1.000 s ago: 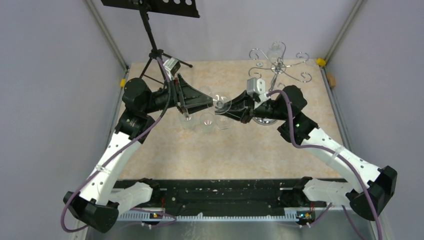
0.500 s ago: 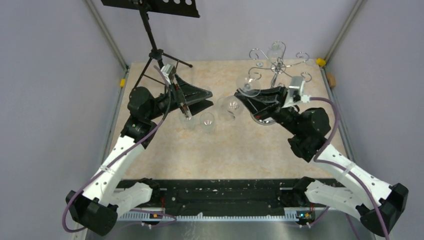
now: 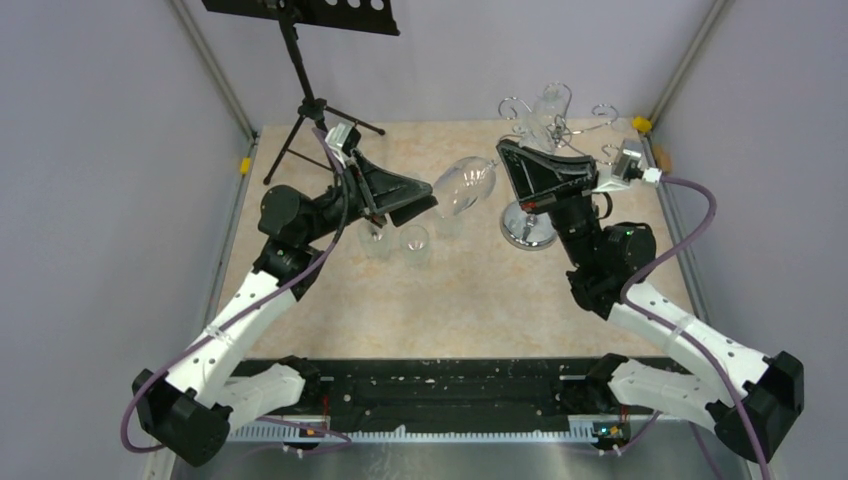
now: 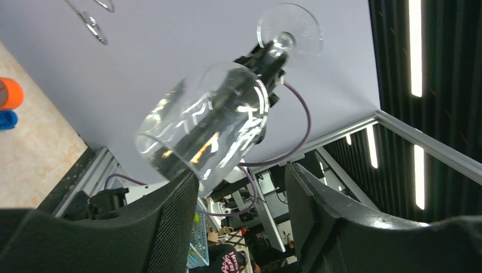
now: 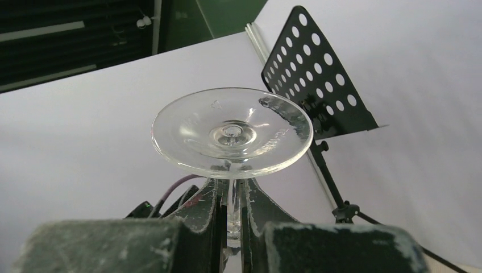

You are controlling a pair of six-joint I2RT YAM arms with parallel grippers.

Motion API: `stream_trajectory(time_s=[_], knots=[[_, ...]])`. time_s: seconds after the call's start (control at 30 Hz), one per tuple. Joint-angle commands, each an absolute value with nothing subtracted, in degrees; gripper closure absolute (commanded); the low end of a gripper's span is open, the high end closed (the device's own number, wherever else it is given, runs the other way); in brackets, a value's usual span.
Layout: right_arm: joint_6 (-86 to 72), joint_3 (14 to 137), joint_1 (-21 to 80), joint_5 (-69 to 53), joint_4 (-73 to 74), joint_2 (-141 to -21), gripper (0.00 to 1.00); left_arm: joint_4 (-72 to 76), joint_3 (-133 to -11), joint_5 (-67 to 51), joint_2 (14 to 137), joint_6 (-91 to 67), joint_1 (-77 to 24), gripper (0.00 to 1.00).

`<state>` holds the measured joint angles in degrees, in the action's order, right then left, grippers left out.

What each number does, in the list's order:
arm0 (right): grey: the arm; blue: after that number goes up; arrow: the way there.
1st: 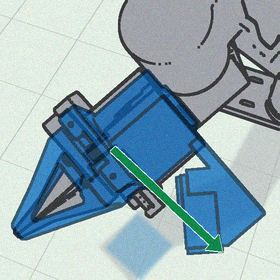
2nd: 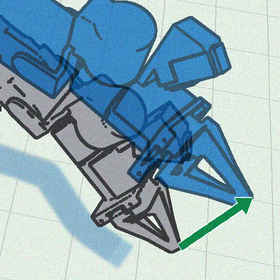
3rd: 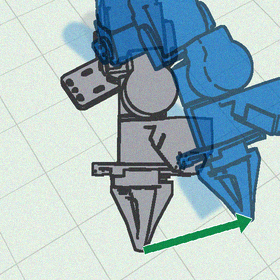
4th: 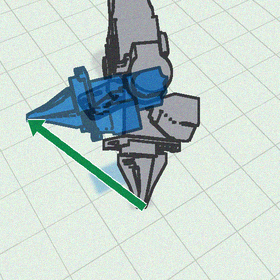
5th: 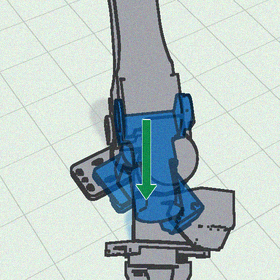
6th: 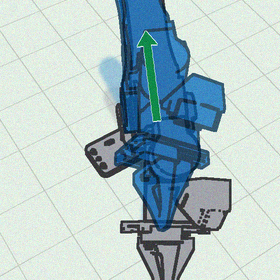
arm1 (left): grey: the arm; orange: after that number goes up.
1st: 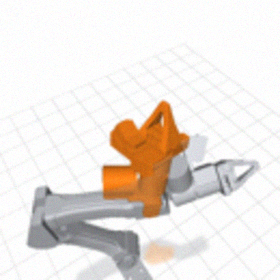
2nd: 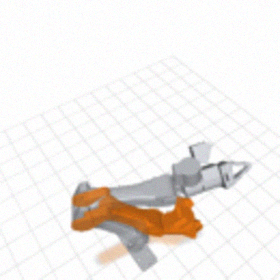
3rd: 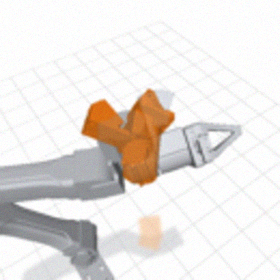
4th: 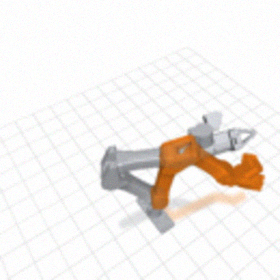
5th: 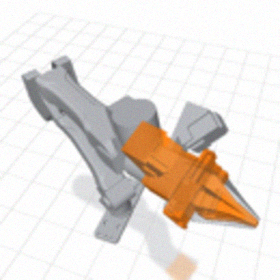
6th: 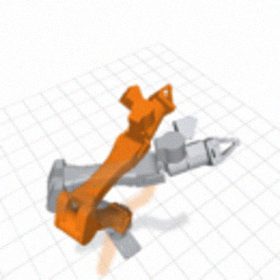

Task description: Take the wine glass off the wine glass rack

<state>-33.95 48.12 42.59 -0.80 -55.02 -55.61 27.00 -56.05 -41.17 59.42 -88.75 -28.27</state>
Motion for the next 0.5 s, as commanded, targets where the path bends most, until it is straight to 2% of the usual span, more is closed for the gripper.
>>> stream_trajectory(time_s=[0.0, 0.13, 0.23, 0.47], knots=[[-38.9, 48.0, 43.1, 3.8, -63.6, -56.8, 1.00, 36.4, -55.2, -39.9, 59.5, -92.9, -29.5, 0.41], [-41.3, 47.1, 43.1, 3.9, -66.3, -58.2, 1.00, 42.2, -54.5, -39.1, 60.5, -96.2, -30.2, 0.48], [-44.3, 45.8, 43.1, 4.1, -69.5, -59.3, 1.00, 46.6, -54.1, -37.7, 60.8, -97.1, -30.3, 0.57], [-48.0, 43.4, 43.1, 4.9, -73.1, -60.3, 1.00, 48.0, -55.1, -34.9, 60.9, -95.6, -30.3, 0.65]])
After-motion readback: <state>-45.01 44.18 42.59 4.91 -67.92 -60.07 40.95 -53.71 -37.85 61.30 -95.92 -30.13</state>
